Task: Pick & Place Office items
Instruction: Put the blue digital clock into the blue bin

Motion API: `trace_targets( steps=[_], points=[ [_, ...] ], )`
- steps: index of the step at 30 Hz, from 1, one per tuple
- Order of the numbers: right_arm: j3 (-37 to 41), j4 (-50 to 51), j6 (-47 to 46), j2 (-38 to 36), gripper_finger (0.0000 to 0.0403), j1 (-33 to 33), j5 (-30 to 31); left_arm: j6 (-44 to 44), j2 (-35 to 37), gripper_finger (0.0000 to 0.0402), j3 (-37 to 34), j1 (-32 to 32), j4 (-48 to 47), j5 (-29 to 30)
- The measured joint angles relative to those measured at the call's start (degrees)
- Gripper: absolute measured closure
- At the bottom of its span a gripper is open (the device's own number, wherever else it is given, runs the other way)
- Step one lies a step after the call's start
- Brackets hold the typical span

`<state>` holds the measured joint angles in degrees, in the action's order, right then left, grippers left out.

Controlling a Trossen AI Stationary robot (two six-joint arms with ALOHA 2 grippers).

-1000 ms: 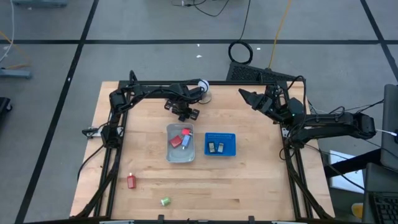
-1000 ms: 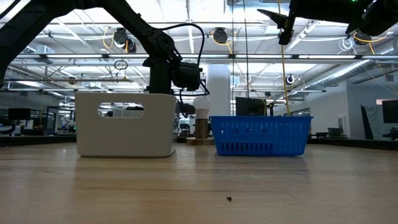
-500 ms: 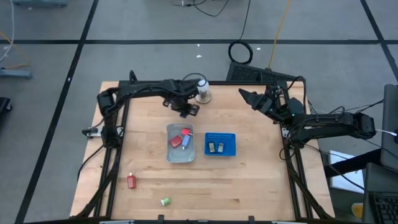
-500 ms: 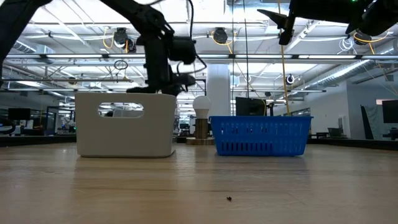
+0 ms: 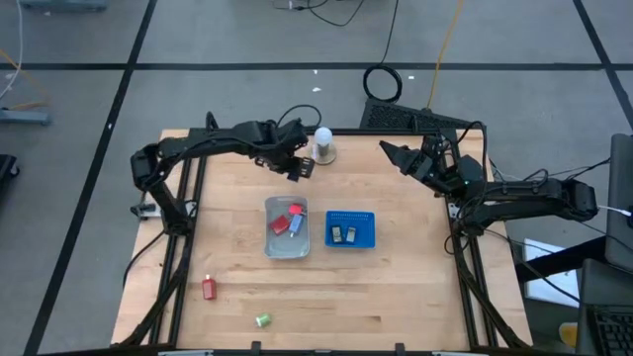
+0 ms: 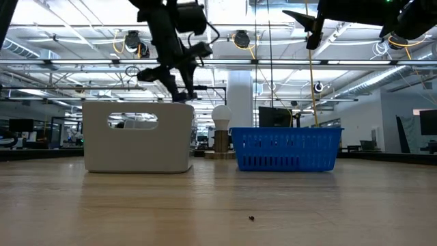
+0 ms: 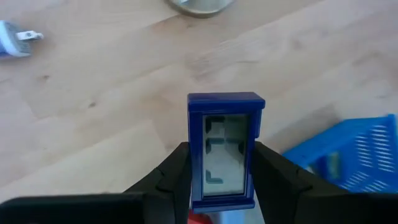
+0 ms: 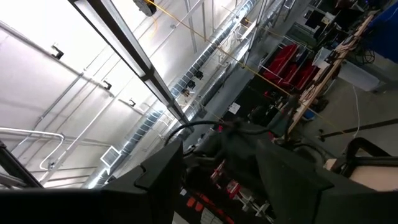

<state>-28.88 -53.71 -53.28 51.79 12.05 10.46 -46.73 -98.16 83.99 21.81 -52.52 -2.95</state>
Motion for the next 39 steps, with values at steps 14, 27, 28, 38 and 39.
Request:
trace_targets(
  steps=[14, 27, 28, 38, 39],
  points=[
    [0.0, -0.3, 0.0, 0.0, 0.0206, 0.0, -0.2, -6.0, 2.6, 0.0268, 0.0, -8.8, 12.8, -2.6],
    [0.0, -0.4, 0.0, 0.0, 0.0206, 0.0, -1.7, -7.5, 2.6, 0.0268, 0.0, -14.2, 17.8, -0.9],
    [0.0, -0.4, 0.1, 0.0, 0.0206, 0.0, -1.7, -7.5, 2.2, 0.0268, 0.0, -14.2, 18.5, -0.8],
    [0.0, -1.0, 1.8, -0.1, 0.0206, 0.0, -1.7, -8.0, -6.0, 0.0268, 0.1, -17.5, 23.4, -3.9],
    [0.0, -1.1, 1.9, -0.1, 0.0206, 0.0, -1.7, -8.2, -6.9, 0.0268, 0.1, -17.8, 24.2, -4.5]
  ],
)
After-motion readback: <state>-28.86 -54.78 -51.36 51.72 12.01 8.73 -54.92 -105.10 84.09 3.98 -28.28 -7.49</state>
